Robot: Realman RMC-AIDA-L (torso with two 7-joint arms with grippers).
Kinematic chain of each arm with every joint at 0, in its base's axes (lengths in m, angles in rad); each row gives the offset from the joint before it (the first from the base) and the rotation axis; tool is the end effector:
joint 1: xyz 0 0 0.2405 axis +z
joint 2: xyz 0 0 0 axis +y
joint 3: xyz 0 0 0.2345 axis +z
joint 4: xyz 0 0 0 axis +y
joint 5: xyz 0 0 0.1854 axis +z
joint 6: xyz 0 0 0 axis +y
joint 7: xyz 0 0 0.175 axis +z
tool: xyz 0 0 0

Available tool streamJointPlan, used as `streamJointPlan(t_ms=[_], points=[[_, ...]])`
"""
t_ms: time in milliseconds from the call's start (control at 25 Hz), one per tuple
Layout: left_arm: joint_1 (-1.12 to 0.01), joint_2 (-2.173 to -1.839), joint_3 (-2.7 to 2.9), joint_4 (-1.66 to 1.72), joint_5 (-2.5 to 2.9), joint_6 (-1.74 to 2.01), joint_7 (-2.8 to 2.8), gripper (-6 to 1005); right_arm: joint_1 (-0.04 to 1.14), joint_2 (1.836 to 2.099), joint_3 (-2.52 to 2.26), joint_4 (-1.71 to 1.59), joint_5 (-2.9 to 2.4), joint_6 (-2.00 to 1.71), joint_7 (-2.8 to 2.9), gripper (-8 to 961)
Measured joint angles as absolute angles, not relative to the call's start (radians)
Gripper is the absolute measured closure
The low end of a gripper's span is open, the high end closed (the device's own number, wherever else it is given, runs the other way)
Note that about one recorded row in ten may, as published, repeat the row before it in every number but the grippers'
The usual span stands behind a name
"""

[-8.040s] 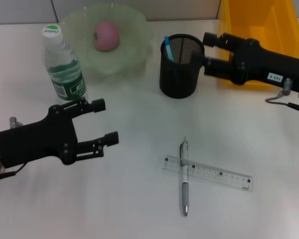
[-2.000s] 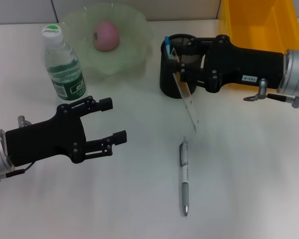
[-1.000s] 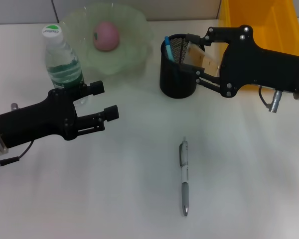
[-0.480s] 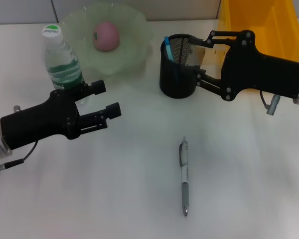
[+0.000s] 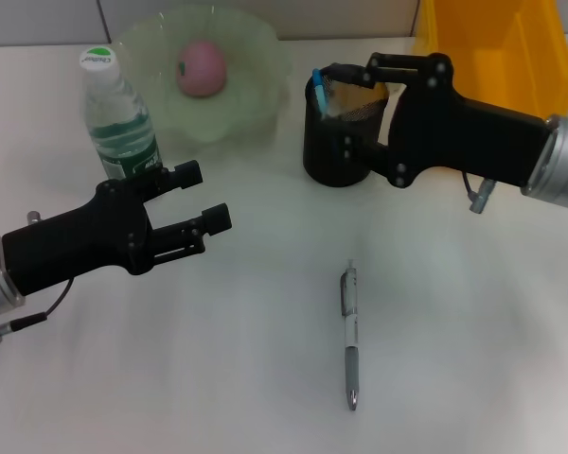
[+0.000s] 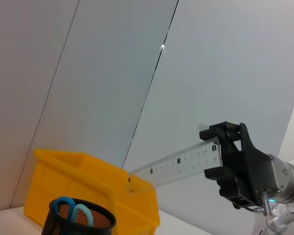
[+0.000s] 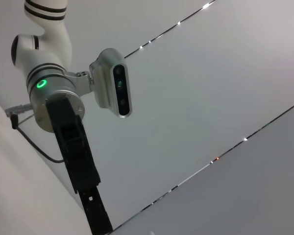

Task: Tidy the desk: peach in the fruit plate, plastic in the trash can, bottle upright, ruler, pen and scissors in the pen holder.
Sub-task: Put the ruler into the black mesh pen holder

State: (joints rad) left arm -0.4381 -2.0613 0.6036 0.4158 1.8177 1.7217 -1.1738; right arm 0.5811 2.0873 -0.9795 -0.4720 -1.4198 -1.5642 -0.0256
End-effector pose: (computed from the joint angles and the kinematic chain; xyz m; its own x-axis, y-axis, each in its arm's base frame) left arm -0.2208 0.2720 -0.0120 0.5977 0.2978 0.7444 0.4959 -0.8668 -0.0514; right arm 0.1458 0.3187 -0.0239 0.5384 0.8196 -0.1959 0.4417 -0.4725 -0.7626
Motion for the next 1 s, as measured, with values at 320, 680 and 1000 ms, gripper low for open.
streamJointPlan(t_ms=[320,680,1000], points=[[-0.432,-2.062,0.61,0.413,1.818,1.724,-1.167,170,0.641,2.085,-0.978,-0.413,-1.406,-1.513,-0.02,564],[-0.431,-2.062,0.611,0.413,1.821,1.721,-1.165,170,0.705,2.083,-0.979,-0.347,-1.396,-1.438,0.088,562],[-0.426,-2.062,0.611,0.413,1.823,1.724,-1.164,170,0.73,2.082,-0.978,-0.326,-1.334,-1.349,0.286,561]])
